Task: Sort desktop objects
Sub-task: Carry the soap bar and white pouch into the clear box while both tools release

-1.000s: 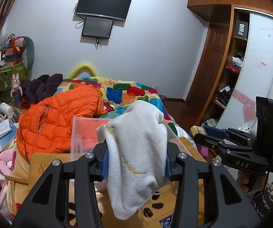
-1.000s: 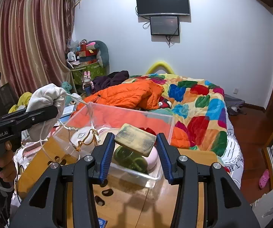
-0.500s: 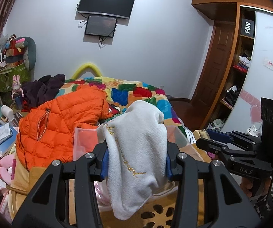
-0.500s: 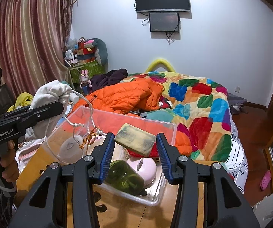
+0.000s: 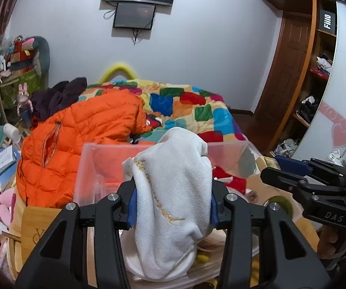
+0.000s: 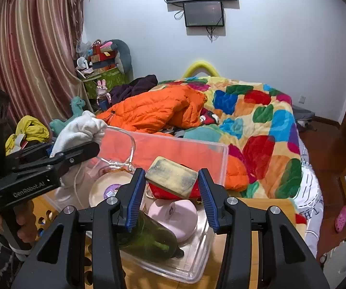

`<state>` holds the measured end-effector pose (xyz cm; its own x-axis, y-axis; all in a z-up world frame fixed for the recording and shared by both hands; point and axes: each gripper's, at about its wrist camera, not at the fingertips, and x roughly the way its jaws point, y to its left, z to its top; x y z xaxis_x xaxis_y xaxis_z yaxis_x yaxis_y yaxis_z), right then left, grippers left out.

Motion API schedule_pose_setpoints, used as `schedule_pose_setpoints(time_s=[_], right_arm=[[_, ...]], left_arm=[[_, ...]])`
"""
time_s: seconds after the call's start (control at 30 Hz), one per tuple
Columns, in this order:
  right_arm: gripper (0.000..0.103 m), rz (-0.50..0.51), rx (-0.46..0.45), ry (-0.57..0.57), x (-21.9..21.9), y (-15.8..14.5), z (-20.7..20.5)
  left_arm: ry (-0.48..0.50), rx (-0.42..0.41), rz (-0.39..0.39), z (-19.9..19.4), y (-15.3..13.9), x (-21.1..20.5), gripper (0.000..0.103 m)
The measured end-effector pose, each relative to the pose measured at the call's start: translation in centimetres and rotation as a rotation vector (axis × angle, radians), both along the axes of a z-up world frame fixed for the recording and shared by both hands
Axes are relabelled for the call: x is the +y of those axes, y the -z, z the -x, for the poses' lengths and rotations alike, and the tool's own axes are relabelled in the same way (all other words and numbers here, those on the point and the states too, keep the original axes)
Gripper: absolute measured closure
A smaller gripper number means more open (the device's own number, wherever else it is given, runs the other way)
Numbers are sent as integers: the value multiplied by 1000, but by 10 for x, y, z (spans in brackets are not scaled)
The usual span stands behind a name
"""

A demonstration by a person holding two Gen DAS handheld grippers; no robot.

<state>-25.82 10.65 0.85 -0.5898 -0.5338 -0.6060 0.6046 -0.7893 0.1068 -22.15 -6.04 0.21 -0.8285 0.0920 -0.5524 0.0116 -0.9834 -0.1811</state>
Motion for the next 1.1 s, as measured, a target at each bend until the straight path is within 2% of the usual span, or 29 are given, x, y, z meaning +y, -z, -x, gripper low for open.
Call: schedule_pose_setpoints(time_s=[0.2,0.37,0.57,0.7,0.83,1.0,1.1], right_arm=[[61,-13,-29,-1,-6,10,7],[61,-39,-19,12,-9,12,8],[61,-68,4,20,-14,10,3],[61,-92,23,20,-17,8,1],[50,-90,51,34,-13,1,-4],[48,-82,76,40,-7,-8,-11],[43,-84,93,46,-5,-13,-17]], left_arm=[[1,10,10,-3,2,1,55],[1,2,2,-2,6,0,49],[-1,-13,-44,-2,7,-7,43],[-8,-28,-96,-1,7,-15,42],[-18,-28,-131,-3,4,-20,42],[-26,-2,-125,-9,-6,-18,38],[-25,30,-110,-17,-17,-14,31]])
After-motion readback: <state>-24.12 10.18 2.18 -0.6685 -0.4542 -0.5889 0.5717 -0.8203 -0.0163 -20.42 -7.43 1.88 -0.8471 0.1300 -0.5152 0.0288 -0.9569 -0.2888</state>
